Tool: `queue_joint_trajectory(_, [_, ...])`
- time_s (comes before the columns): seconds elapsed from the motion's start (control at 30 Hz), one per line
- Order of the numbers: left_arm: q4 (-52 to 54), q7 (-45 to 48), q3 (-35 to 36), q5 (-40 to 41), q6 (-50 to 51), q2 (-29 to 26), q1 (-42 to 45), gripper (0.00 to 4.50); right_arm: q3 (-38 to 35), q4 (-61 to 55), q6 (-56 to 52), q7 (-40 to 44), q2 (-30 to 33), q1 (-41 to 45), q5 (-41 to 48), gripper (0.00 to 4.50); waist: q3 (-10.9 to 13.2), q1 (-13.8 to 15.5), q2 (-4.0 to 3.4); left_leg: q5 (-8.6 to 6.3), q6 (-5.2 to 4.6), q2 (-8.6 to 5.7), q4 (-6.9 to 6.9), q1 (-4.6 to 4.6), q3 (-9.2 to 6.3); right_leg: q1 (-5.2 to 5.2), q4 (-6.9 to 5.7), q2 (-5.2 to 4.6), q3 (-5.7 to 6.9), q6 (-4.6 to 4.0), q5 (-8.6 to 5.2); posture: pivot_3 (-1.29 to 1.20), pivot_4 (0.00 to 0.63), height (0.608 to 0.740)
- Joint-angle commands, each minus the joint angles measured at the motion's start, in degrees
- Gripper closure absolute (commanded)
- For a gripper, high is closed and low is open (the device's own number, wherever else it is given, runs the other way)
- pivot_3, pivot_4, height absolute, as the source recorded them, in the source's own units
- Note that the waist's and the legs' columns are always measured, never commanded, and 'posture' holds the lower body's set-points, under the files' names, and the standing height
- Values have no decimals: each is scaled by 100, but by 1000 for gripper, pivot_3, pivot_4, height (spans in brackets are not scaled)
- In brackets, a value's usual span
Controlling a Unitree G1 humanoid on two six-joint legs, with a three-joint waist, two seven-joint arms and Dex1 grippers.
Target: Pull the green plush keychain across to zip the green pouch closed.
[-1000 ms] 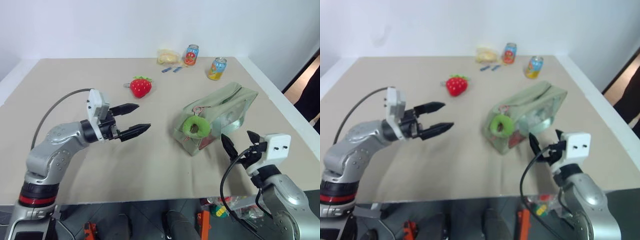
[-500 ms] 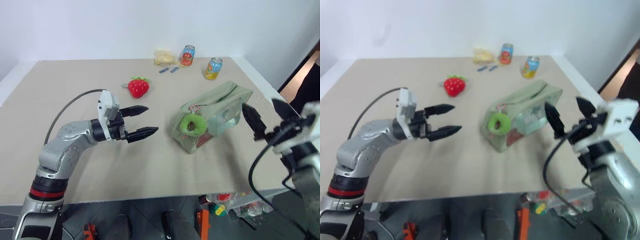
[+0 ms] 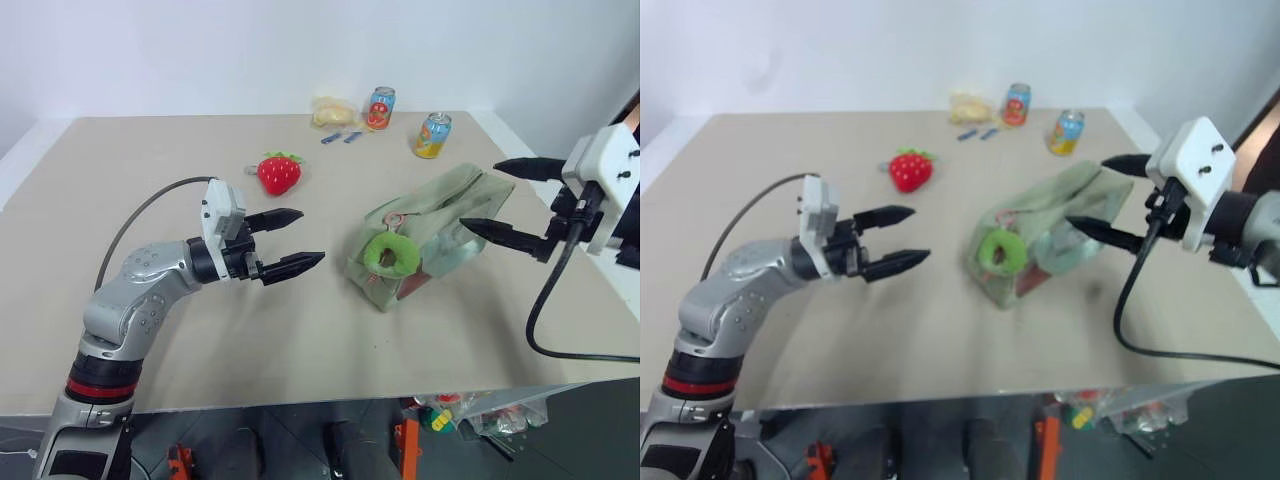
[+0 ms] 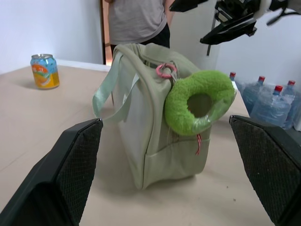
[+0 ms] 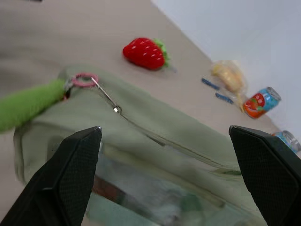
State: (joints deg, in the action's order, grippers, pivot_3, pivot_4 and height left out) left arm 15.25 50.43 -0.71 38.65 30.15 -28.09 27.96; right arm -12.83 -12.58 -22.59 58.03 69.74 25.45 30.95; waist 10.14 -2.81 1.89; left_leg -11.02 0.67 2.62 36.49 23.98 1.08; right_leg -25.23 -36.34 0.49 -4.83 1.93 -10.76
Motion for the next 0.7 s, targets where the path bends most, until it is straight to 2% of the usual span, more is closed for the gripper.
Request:
queue_joint_trajectory(0.03, [204, -68, 74, 14, -26, 29, 22, 26, 707, 803, 1205, 931, -32, 761, -779, 0, 1, -11, -2, -1, 0, 3, -1, -2, -1, -1, -1, 5, 0, -1, 0, 0, 150, 740])
queue_joint_trajectory(0.17, [207, -115, 96, -3, -60, 66, 18, 26, 1554, 1932, 2451, 1717, -494, 1879, -1584, 0, 5, -24, -5, 0, 1, 5, -3, -14, 3, -3, -15, 10, -4, -4, 2, 0, 150, 740])
queue_joint_trajectory(0.33, [327, -226, 155, 16, -57, 67, -74, 26, 2118, 3376, 3577, 2255, -1051, 2865, -2300, 0, 5, -6, -5, 1, 3, 4, -1, -18, 5, -2, -22, 10, -10, -5, 3, 0, 150, 740])
queue_joint_trajectory(0.5, [477, -393, 269, 78, -10, 46, -223, 0, 2306, 4293, 4485, 2630, -1247, 3284, -2639, 1523, 5, 10, -5, -2, 6, 2, -5, -14, 6, -2, -24, 9, -15, -4, 4, 0, 150, 740])
queue_joint_trajectory(0.7, [545, -509, 308, 106, 10, 24, -282, 0, 2231, 4570, 4766, 2966, -1215, 3373, -2614, 3622, 5, 11, -5, -5, 8, 2, -6, -14, 5, -2, -28, 9, -17, -5, 3, 0, 150, 740])
